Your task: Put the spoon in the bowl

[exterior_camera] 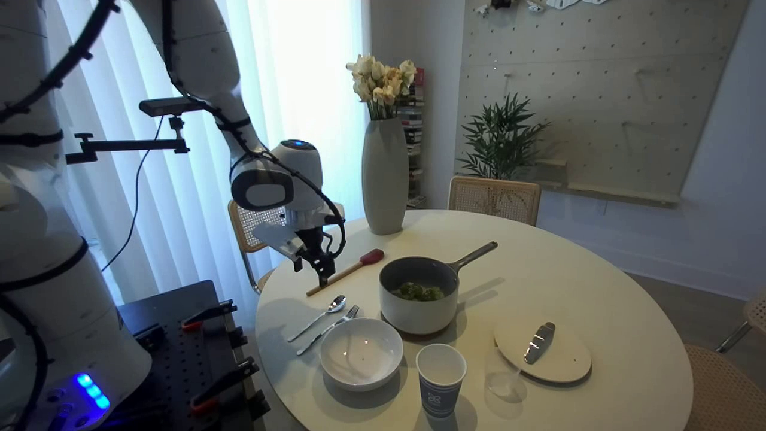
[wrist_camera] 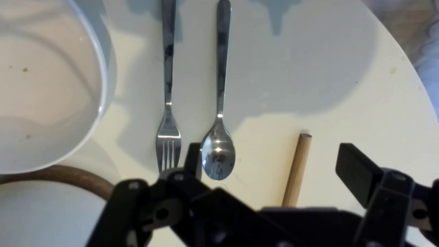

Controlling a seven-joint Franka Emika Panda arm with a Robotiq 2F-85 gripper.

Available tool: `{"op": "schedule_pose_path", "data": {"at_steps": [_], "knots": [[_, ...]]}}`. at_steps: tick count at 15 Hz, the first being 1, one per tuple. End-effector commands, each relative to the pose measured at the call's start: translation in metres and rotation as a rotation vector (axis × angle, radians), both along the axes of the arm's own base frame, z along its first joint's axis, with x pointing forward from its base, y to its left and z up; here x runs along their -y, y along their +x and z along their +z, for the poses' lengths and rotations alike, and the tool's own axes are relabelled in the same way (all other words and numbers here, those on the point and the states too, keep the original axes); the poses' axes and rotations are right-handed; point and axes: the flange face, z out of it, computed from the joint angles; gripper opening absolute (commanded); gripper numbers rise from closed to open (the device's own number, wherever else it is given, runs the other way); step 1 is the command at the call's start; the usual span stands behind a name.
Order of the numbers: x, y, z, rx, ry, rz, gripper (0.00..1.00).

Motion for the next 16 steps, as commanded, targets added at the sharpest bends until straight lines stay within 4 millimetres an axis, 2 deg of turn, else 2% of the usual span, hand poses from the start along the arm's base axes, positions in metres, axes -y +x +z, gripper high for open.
{"op": "schedule_pose_path", "data": {"at_steps": [1, 6, 11, 16], "knots": [[-0.009, 0.004, -0.030, 0.047, -0.034, 0.015, 1.00], [-0.007, 0.004, -0.059, 0.041, -0.081, 0.006, 1.00], [-0.006, -0.005, -0.071, 0.025, -0.085, -0.024, 1.00], [-0.008, -0.003, -0.078, 0.079, -0.089, -0.041, 1.00]]}}
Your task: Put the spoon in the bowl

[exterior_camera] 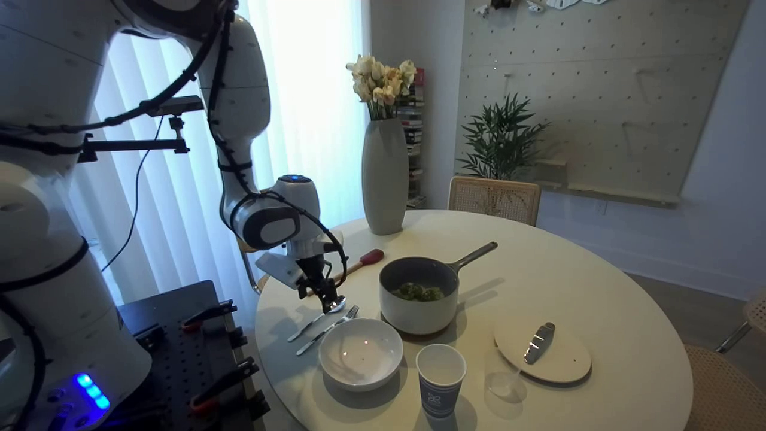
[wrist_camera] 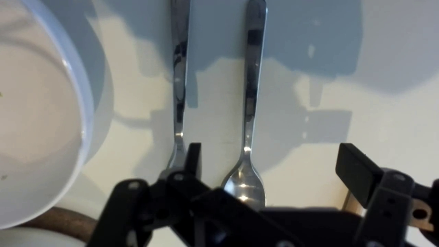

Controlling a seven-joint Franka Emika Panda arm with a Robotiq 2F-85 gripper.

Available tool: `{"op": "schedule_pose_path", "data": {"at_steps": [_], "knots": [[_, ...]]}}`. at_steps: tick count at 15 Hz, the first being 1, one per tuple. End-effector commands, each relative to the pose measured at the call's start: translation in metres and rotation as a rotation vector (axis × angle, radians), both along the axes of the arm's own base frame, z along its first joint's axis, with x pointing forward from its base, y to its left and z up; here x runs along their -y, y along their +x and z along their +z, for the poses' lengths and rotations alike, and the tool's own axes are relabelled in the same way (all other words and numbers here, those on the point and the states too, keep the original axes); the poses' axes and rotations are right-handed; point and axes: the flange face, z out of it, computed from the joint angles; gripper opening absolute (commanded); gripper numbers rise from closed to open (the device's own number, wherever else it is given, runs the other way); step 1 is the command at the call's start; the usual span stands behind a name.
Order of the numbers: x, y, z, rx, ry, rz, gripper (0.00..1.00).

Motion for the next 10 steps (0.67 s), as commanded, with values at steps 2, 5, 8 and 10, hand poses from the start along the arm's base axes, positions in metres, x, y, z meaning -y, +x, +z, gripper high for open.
{"op": "schedule_pose_path", "data": {"at_steps": [2, 5, 8, 10], "knots": [[-0.003, 0.003, -0.009, 0.071, -0.010, -0.025, 1.00], [-0.006, 0.004, -0.019, 0.080, -0.012, -0.032, 1.00], [-0.012, 0.006, -0.027, 0.085, -0.013, -0.032, 1.00], [-0.014, 0.007, -0.031, 0.090, -0.013, -0.029, 1.00]]}}
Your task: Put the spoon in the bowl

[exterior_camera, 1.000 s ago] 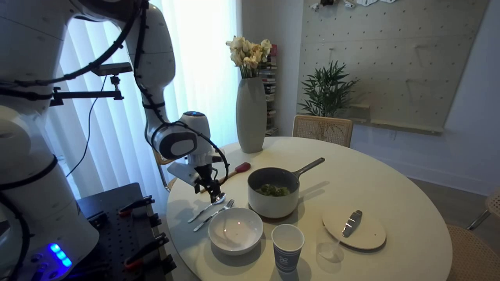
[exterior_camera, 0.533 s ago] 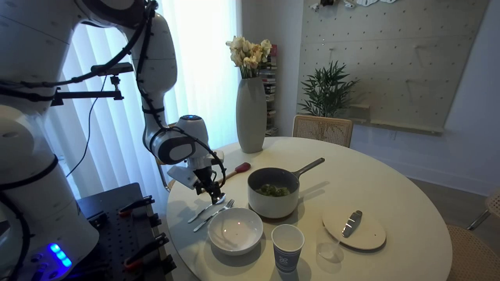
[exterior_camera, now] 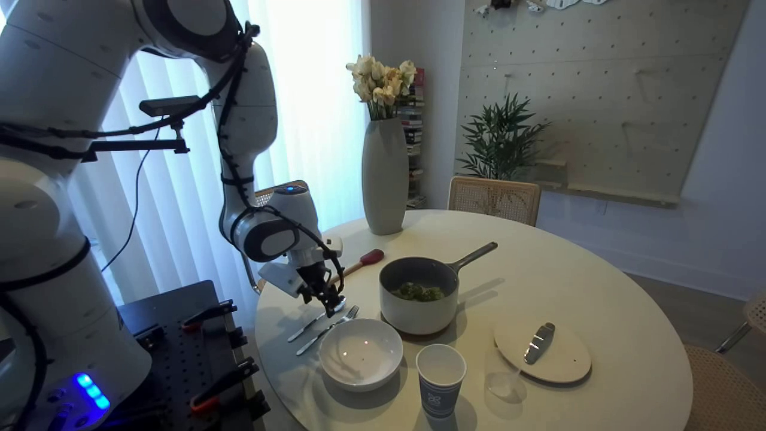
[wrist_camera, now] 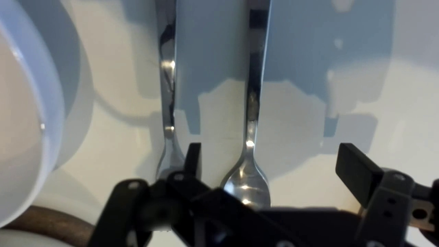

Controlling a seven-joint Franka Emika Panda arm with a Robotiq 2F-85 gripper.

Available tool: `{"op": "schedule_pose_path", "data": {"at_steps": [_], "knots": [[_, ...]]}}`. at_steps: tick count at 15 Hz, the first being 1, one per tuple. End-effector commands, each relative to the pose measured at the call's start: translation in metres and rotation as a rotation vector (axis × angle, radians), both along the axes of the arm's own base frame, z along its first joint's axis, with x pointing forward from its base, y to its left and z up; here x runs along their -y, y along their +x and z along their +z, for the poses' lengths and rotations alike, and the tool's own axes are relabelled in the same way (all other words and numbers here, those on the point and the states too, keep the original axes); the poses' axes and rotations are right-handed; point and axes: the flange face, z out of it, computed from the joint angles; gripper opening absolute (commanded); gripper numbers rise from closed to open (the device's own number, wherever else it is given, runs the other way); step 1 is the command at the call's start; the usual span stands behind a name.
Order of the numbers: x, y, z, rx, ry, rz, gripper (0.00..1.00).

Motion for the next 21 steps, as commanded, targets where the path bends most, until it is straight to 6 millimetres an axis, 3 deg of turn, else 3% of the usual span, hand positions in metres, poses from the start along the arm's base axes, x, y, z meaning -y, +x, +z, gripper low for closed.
{"op": "schedule_pose_path", "data": {"at_steps": [1, 7, 8, 9, 18, 19, 21], "knots": [[-0.007, 0.004, -0.008, 0.026, 0.001, -0.014, 1.00], [-0.006, 0.005, -0.019, 0.016, -0.002, -0.016, 1.00], [-0.006, 0.005, -0.020, 0.018, -0.002, -0.015, 0.82], [-0.006, 0.006, -0.021, 0.019, -0.002, -0.016, 0.72], [-0.006, 0.009, -0.016, 0.063, -0.002, -0.017, 0.05], [-0.006, 0.010, -0.015, 0.065, -0.002, -0.018, 0.00], [-0.006, 0.010, -0.014, 0.073, -0.001, -0.017, 0.04]]}}
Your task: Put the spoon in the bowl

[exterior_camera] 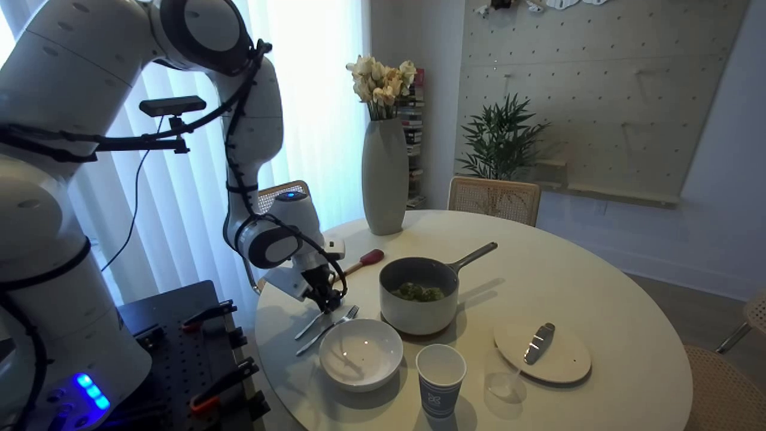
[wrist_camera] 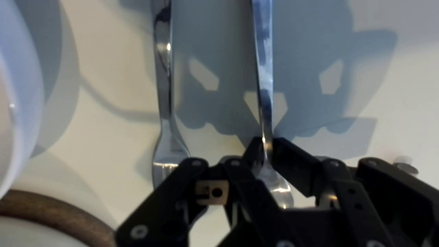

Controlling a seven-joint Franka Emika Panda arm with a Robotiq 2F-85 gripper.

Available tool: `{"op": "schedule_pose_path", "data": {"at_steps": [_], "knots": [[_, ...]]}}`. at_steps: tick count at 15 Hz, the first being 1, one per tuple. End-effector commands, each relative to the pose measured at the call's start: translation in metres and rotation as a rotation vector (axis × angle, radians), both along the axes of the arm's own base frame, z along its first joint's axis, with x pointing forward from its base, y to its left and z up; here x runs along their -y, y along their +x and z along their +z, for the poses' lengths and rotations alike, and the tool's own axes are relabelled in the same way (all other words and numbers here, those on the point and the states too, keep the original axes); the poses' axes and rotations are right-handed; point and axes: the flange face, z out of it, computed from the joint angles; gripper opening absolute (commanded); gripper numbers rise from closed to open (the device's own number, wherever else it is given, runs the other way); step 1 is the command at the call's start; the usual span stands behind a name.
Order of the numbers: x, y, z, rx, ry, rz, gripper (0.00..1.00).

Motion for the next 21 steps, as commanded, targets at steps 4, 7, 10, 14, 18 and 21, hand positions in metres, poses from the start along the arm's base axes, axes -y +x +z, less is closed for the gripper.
{"op": "schedule_pose_path", "data": {"at_steps": [4, 7, 10, 14, 18, 21], "knots": [[-0.002, 0.003, 0.005, 0.010, 0.004, -0.033, 0.04], [0.002, 0.011, 0.019, 0.009, 0.019, -0.059, 0.04], [0.010, 0.021, 0.039, 0.018, 0.041, -0.097, 0.04], [0.022, 0.035, 0.063, 0.026, 0.065, -0.142, 0.04], [0.028, 0.040, 0.069, -0.009, 0.081, -0.164, 0.04], [0.023, 0.035, 0.064, -0.083, 0.092, -0.148, 0.49]]}}
